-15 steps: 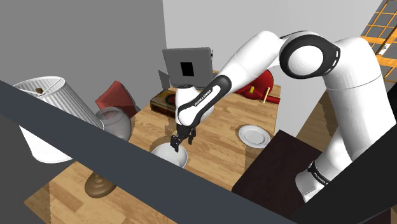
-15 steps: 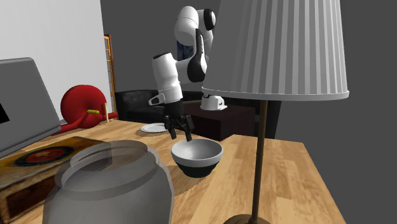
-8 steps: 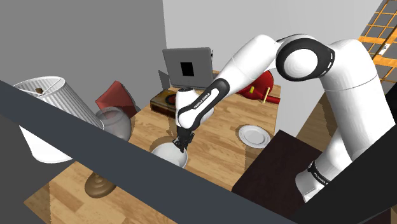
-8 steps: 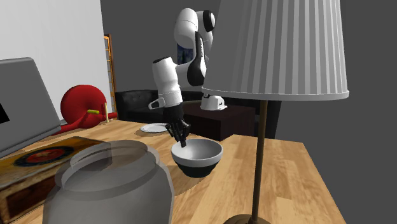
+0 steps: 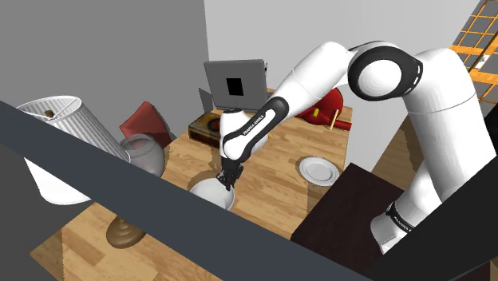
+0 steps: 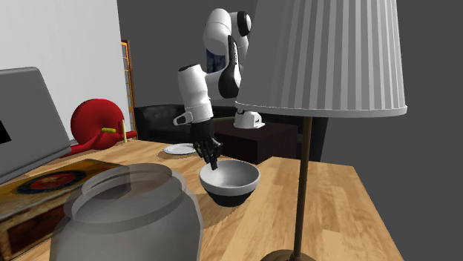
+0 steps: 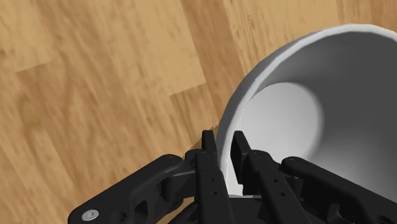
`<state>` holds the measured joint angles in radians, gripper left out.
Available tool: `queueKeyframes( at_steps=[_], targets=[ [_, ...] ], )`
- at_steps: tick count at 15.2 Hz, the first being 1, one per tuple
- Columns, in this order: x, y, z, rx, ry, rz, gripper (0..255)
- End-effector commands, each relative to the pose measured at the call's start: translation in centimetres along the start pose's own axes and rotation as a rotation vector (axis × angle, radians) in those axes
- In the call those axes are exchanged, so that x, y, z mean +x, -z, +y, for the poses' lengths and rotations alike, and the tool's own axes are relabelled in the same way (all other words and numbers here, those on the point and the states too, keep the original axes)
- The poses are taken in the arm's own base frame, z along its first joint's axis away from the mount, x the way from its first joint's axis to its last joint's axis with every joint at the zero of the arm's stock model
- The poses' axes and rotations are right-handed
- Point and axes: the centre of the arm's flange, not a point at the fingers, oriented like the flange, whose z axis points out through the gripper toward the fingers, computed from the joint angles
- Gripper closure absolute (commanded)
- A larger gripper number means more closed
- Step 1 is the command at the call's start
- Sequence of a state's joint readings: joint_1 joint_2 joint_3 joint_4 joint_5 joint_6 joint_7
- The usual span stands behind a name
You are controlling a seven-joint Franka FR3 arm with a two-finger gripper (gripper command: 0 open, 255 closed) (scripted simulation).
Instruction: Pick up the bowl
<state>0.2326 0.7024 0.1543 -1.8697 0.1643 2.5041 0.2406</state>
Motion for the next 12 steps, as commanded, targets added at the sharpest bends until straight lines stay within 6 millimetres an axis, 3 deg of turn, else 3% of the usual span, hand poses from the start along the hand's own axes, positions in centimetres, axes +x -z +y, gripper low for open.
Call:
queueKeyframes(
  at_steps=[1, 12],
  targets=[
    [-0.1, 0.9, 0.0, 0.000, 0.000, 0.000, 255],
    [-0.8, 6.6, -1.0, 0.000, 0.000, 0.000, 255]
  ],
)
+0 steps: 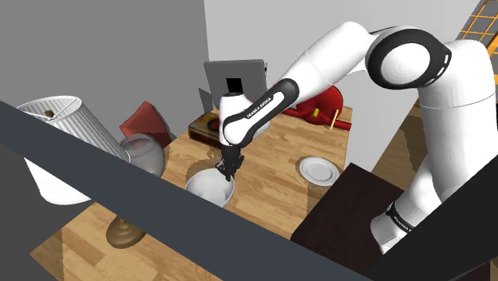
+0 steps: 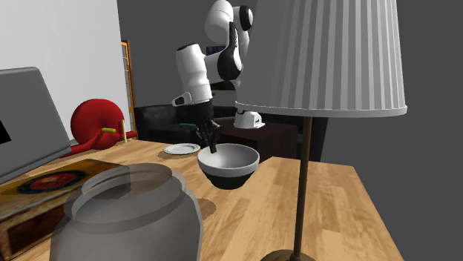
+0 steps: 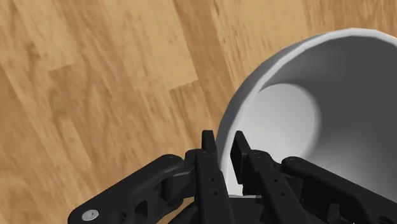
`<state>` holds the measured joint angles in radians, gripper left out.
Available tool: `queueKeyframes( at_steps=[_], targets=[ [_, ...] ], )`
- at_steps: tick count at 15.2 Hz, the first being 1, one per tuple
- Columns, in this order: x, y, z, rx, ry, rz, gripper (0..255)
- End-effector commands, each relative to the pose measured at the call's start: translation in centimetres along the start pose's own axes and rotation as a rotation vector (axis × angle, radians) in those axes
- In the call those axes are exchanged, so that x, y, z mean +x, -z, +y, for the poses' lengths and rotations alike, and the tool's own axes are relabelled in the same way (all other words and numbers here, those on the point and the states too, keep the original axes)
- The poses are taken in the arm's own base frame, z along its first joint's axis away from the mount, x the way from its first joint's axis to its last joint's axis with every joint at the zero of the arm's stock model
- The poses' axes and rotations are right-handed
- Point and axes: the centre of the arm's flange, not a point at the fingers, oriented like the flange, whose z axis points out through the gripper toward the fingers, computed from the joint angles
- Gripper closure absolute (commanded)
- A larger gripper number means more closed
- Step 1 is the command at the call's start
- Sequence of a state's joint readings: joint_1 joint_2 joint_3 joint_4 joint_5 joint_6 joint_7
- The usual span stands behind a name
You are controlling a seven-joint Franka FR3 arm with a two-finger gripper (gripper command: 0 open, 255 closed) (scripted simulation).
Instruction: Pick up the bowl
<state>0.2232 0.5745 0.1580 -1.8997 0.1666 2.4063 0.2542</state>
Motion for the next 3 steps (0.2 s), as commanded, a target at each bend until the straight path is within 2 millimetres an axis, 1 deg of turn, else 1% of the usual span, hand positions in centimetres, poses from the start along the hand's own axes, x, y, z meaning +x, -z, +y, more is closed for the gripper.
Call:
queueKeyframes(
  at_steps=[1, 3],
  targets=[
    [-0.19, 1.14, -0.29, 0.000, 0.000, 0.001, 255],
    [-0.20, 1.22, -0.31, 0.000, 0.000, 0.001, 255]
  ],
)
